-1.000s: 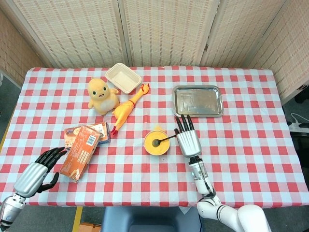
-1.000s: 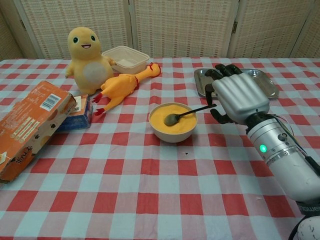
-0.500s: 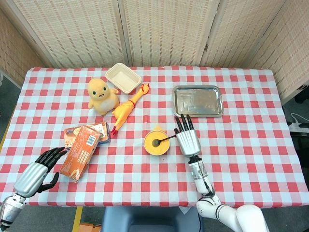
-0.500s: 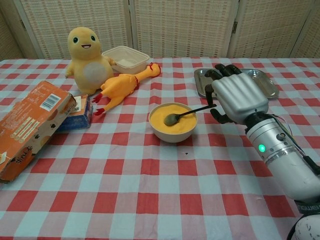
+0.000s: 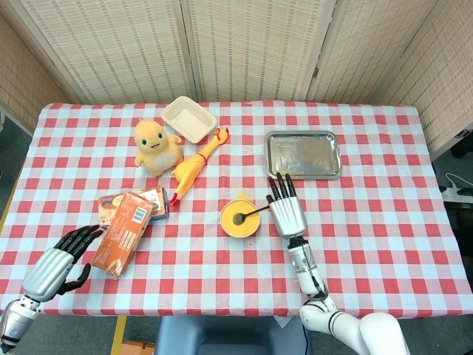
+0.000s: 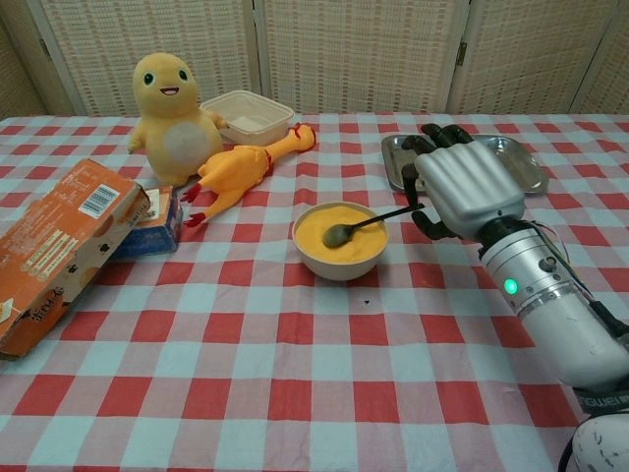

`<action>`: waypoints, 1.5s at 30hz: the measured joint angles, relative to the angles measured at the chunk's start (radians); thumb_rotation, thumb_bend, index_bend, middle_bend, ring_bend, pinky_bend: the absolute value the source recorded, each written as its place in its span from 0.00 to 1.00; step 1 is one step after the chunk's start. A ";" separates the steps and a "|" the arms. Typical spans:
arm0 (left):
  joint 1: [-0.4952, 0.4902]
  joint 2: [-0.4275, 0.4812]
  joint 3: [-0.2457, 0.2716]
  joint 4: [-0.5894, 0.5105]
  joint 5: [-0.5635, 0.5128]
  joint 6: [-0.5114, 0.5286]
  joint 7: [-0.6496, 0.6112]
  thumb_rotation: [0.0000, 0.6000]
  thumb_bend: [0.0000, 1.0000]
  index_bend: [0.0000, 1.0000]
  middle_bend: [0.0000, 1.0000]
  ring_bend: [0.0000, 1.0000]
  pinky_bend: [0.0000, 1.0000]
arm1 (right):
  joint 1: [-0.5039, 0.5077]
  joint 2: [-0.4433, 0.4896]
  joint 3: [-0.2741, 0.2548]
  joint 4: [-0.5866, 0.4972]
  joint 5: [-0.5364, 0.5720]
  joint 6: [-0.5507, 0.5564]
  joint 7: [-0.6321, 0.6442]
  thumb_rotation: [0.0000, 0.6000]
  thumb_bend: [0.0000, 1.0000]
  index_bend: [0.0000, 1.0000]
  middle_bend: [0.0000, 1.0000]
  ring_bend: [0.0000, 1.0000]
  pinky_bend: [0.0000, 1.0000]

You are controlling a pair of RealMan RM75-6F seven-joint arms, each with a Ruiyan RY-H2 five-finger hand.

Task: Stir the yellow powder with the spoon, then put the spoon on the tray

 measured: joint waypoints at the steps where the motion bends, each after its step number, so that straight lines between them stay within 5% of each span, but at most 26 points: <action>1: 0.000 0.000 -0.001 0.000 -0.001 0.000 0.000 1.00 0.61 0.00 0.00 0.00 0.10 | 0.000 0.000 0.001 0.002 0.001 -0.001 -0.001 1.00 0.30 0.58 0.15 0.00 0.09; 21: -0.001 0.003 0.000 0.001 0.000 0.000 -0.012 1.00 0.61 0.00 0.00 0.00 0.10 | 0.012 -0.014 0.009 0.030 0.008 -0.022 0.012 1.00 0.30 0.57 0.15 0.00 0.09; 33: -0.003 0.002 0.004 0.017 0.024 0.016 -0.032 1.00 0.62 0.00 0.00 0.00 0.10 | 0.016 -0.016 0.013 0.039 0.008 -0.023 0.027 1.00 0.32 0.66 0.18 0.00 0.10; 45: -0.004 -0.003 0.009 0.034 0.047 0.038 -0.054 1.00 0.61 0.00 0.00 0.00 0.09 | 0.012 0.009 0.016 0.002 0.007 -0.010 0.020 1.00 0.47 0.80 0.25 0.01 0.10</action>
